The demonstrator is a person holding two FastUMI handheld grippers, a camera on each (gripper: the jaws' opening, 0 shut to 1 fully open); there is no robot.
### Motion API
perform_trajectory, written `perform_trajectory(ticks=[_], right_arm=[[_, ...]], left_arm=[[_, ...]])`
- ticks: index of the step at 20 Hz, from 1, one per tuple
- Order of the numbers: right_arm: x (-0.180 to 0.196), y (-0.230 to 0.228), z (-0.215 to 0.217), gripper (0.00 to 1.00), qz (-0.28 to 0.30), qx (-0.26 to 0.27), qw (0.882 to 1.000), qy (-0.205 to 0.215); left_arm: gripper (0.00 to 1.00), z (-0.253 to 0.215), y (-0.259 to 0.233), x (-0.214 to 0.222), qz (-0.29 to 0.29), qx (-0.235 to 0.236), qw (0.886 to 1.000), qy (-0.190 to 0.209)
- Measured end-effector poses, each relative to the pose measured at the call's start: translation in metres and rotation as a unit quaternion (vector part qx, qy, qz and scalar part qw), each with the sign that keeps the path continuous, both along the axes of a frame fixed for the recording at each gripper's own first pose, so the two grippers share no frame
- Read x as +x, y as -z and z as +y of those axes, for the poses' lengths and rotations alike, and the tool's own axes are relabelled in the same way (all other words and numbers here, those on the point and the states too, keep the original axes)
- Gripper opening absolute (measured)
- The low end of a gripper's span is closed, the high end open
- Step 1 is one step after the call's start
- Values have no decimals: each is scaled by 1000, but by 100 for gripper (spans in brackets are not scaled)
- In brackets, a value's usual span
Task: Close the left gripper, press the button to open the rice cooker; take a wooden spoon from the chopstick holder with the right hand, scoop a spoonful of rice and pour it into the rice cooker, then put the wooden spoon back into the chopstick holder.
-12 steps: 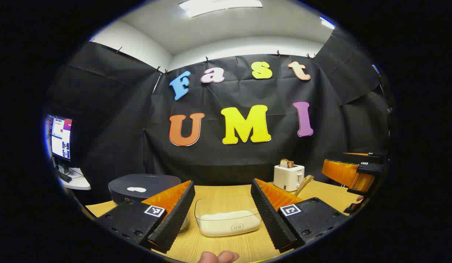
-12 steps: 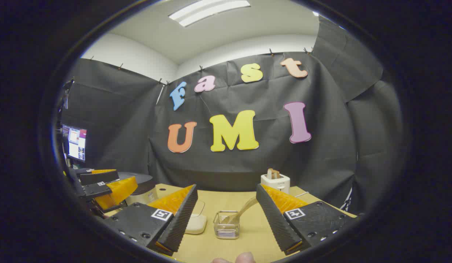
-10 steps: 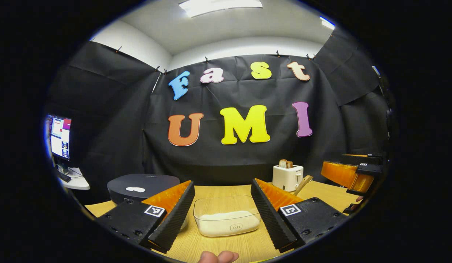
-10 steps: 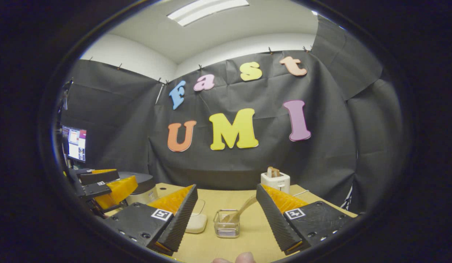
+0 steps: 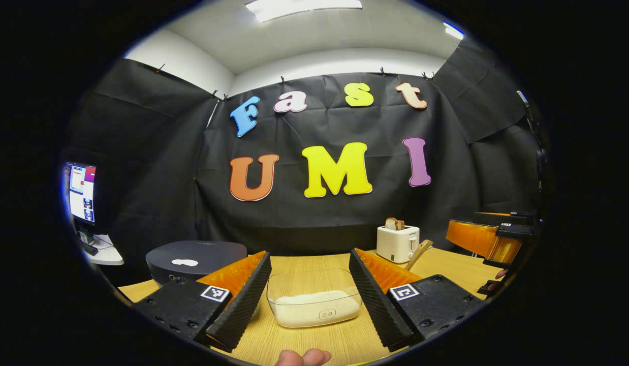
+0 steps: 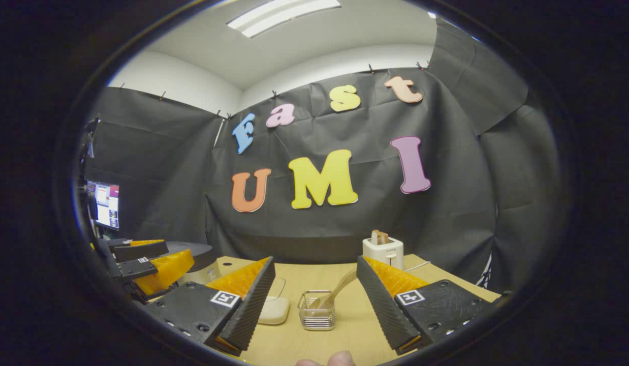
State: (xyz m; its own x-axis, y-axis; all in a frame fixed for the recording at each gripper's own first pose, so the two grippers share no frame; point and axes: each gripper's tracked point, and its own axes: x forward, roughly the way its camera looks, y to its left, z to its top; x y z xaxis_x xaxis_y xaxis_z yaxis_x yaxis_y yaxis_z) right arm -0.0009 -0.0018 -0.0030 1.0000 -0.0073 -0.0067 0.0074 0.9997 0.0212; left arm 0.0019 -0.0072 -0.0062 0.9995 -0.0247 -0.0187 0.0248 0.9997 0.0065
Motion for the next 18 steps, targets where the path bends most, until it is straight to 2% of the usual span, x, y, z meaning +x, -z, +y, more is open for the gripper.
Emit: perform_trajectory(ticks=[13,16,18], right_arm=[[1,2,10,95,3,3,1000,-10],[2,3,7,95,2,3,1000,-2],[4,8,-3,95,13,-13,1000,17]], left_arm=[[98,-2,-2,-3,-1,9,1000,8],[98,-2,2,-2,8,2,1000,10],[98,-4,2,-3,10,-4,1000,14]])
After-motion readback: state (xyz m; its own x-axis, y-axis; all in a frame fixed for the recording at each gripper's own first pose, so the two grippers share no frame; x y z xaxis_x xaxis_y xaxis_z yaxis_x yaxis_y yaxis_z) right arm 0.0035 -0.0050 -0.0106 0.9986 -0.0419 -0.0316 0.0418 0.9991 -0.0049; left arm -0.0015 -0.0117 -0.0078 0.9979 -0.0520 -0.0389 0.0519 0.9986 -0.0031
